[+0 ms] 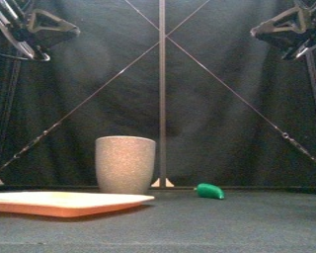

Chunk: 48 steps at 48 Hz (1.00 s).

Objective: Pick the green pepper then place it in the grey bowl
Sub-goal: Pick the green pepper

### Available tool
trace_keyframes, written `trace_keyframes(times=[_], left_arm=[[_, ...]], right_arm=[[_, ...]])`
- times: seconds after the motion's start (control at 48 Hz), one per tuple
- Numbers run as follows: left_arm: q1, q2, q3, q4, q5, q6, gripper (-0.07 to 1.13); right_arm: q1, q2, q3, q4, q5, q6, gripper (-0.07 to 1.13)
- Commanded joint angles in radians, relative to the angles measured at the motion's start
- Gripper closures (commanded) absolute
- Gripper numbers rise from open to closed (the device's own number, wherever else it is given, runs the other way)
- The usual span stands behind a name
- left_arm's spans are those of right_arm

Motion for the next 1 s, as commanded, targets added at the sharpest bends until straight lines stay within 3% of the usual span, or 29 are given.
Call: trace_keyframes(times=[0.021, 0.188, 0.333, 0.458, 0.625, 0.75, 1.0], left_arm=[[0.008, 0.002, -0.008, -0.002, 0.012, 0.0, 1.04], [0.011, 0.002, -0.003, -0.008, 0.025, -0.002, 1.03], [0.017, 0.002, 0.0, -0.026, 0.025, -0.002, 1.03], [0.018, 0.002, 0.006, -0.037, 0.025, 0.003, 1.03], [0.034, 0.002, 0.018, -0.035, 0.025, 0.005, 1.03], [0.051, 0.002, 0.026, -0.035, 0.025, 0.005, 1.03], [0.086, 0.002, 0.025, -0.038, 0.025, 0.005, 1.03]], right_arm=[[-0.003, 0.025, 0.0, 0.003, -0.005, 0.002, 0.99], [-0.023, 0.078, 0.0, 0.017, -0.003, 0.028, 0.98], [-0.051, 0.152, -0.005, 0.087, 0.008, 0.064, 0.91], [-0.092, 0.216, -0.011, 0.173, 0.049, 0.098, 0.73], [-0.153, 0.305, -0.028, 0.267, 0.101, 0.143, 0.29], [-0.183, 0.382, -0.055, 0.291, 0.101, 0.152, 0.04], [-0.239, 0.583, -0.172, 0.373, 0.101, 0.212, 0.01]])
